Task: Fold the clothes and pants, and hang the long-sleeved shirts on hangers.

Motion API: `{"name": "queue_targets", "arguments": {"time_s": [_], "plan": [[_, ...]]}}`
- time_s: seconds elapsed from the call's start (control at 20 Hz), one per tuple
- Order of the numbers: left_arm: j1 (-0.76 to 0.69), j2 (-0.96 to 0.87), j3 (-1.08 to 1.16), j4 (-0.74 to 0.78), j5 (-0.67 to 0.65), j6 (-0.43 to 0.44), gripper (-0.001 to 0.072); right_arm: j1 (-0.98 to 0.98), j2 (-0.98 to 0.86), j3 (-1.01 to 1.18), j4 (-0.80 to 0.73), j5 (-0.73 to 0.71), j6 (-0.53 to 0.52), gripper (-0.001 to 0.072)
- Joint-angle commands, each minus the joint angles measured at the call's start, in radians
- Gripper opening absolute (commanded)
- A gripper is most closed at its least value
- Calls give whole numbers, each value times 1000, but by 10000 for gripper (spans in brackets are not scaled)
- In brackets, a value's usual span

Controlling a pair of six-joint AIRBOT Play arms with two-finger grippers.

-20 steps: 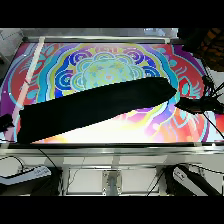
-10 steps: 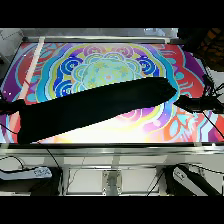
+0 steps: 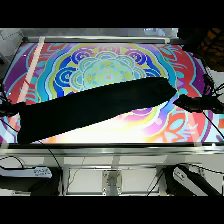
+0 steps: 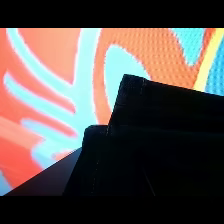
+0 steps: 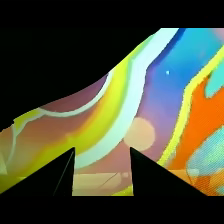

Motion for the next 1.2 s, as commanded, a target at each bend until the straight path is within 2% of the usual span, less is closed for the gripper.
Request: {"name": "queue_targets", "arguments": {"time_s": [0.0, 0.1, 0.15, 0.2, 0.35, 0.45, 0.5, 0.55, 0.6, 0.65, 0.7, 0.9, 0.95, 1.05, 1.15], "plan": [[0, -14, 1, 3, -6, -6, 337, 1, 1, 0, 1, -1, 0, 367], [0, -15, 1, 3, 4, -6, 335, 1, 1, 0, 1, -1, 0, 366], [0, -16, 1, 3, 5, -5, 299, 1, 1, 0, 1, -1, 0, 367], [0, -18, 1, 4, 5, -5, 185, 1, 1, 0, 2, 0, 0, 367], [0, -18, 1, 4, 13, -2, 164, 1, 1, 0, 2, 0, 1, 367], [0, -18, 1, 4, 17, -2, 29, 1, 1, 0, 2, 0, 2, 366], [0, -18, 3, 5, 16, -1, 30, 1, 1, 0, 2, 0, 2, 366], [0, -17, 8, 5, 15, 3, 44, 1, 1, 0, 2, 0, 2, 366], [0, -15, 14, 4, 15, 18, 195, 1, 1, 0, 2, 0, 2, 367], [0, -15, 23, 4, 12, 17, 382, 1, 1, 0, 2, 0, 2, 367], [0, -15, 30, 4, 9, 18, 403, 1, 1, 0, 2, 0, 2, 366], [0, -31, 34, 4, 10, 18, 403, 1, 1, 0, 2, 0, 2, 366], [0, -43, 34, 0, 5, 18, 388, 1, 1, 0, 2, 0, 2, 366], [-4, -67, 34, -8, -8, 19, 298, 1, 1, 0, 1, -1, 3, 366], [-5, -72, 34, -7, -6, 24, 47, 1, 1, 0, 2, -1, 3, 367]]}}
